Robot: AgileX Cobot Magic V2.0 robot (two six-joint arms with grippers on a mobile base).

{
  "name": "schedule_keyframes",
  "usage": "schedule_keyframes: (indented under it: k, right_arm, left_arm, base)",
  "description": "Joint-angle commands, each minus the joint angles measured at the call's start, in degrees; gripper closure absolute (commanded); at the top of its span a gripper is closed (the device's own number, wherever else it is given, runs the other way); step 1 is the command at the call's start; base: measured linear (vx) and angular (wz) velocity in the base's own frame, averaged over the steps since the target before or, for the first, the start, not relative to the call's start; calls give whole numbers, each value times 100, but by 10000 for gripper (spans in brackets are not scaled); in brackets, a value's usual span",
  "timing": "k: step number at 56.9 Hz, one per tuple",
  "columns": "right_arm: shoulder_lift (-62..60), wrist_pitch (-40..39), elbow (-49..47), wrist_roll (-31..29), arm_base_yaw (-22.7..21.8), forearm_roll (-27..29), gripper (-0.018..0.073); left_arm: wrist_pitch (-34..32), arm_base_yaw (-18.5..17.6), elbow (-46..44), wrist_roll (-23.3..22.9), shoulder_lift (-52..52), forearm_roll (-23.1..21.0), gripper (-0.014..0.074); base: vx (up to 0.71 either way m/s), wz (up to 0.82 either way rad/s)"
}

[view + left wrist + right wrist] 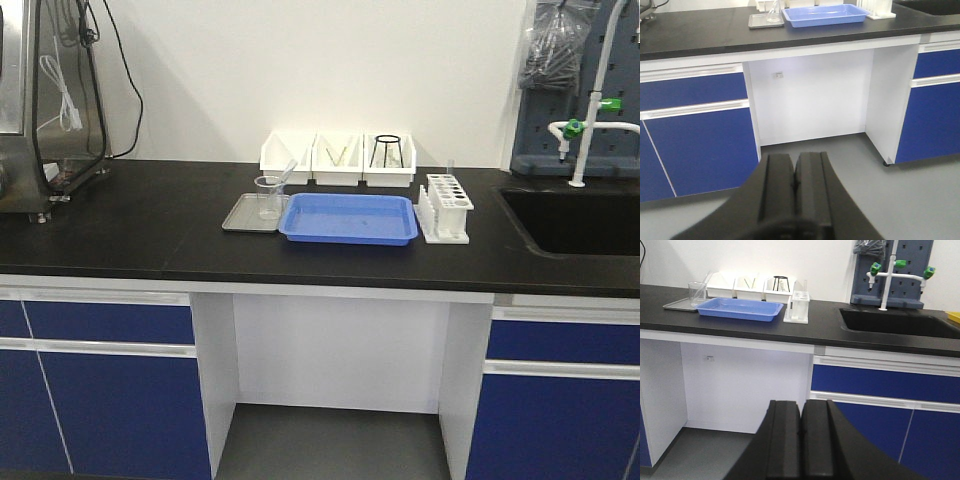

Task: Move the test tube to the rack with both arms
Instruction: 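Drive the base up to the bench facing the trays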

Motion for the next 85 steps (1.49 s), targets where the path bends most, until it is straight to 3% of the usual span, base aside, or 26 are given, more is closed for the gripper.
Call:
schedule_keyframes:
  k: [1,85]
  right_arm:
    - [-45,-471,104,-29,-22,-23,567]
    - [-45,-471,104,-29,-22,-23,567]
  left_arm:
    - [-476,2,-157,-41,-26,-35,603]
    - [-471,2,-157,-41,-26,-35,603]
  base:
    - [22,10]
    - [40,-4]
